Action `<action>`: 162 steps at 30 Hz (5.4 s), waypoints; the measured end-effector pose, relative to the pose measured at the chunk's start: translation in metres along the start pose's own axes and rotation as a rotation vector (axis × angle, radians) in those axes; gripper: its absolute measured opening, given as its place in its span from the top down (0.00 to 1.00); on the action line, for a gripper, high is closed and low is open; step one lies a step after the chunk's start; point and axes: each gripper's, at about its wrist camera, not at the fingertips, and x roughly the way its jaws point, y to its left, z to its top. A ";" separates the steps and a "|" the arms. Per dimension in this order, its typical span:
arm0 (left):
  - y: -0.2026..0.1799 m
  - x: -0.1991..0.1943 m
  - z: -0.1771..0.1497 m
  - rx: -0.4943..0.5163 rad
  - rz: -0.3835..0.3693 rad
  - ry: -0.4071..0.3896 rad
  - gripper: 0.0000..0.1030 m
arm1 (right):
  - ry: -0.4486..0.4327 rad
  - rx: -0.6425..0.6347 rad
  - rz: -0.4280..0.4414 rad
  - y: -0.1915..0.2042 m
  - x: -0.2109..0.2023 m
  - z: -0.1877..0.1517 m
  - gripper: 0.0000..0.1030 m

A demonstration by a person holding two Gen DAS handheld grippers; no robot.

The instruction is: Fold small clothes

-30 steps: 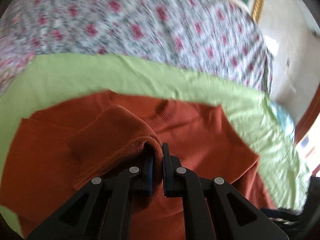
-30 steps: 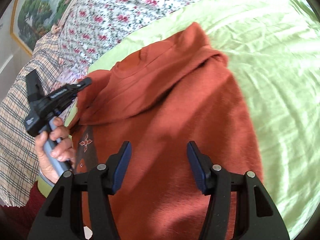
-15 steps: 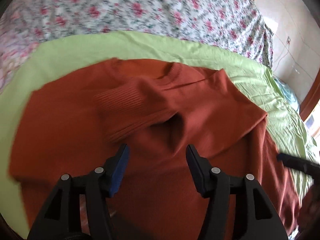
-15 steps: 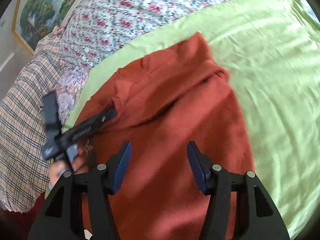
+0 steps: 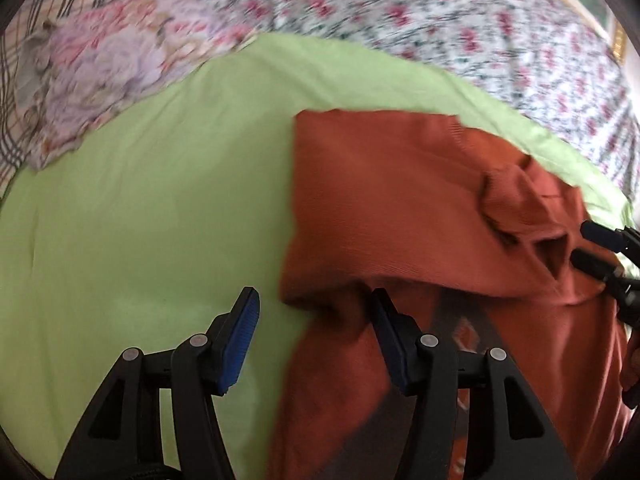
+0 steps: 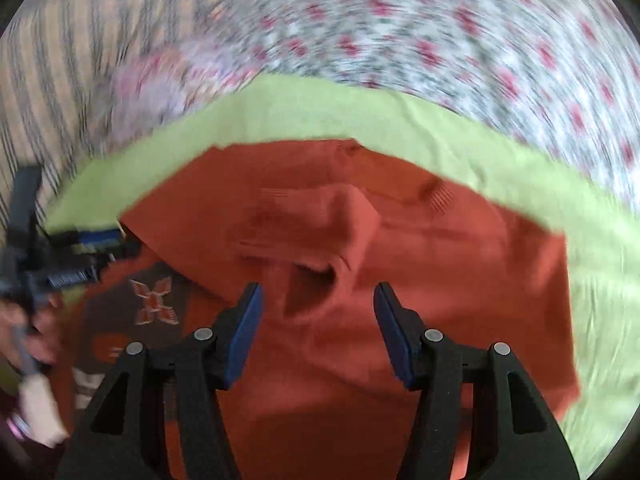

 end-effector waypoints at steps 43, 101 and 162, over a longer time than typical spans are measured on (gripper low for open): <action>0.010 0.015 0.020 -0.090 0.012 -0.062 0.64 | -0.113 0.611 -0.045 -0.150 -0.025 -0.053 0.93; -0.167 0.162 0.167 0.679 0.133 -0.040 0.96 | 0.060 0.189 -0.249 -0.217 0.091 0.067 0.99; 0.029 -0.141 -0.200 0.146 -0.353 0.140 0.93 | 0.036 0.713 0.400 -0.094 -0.192 -0.285 0.94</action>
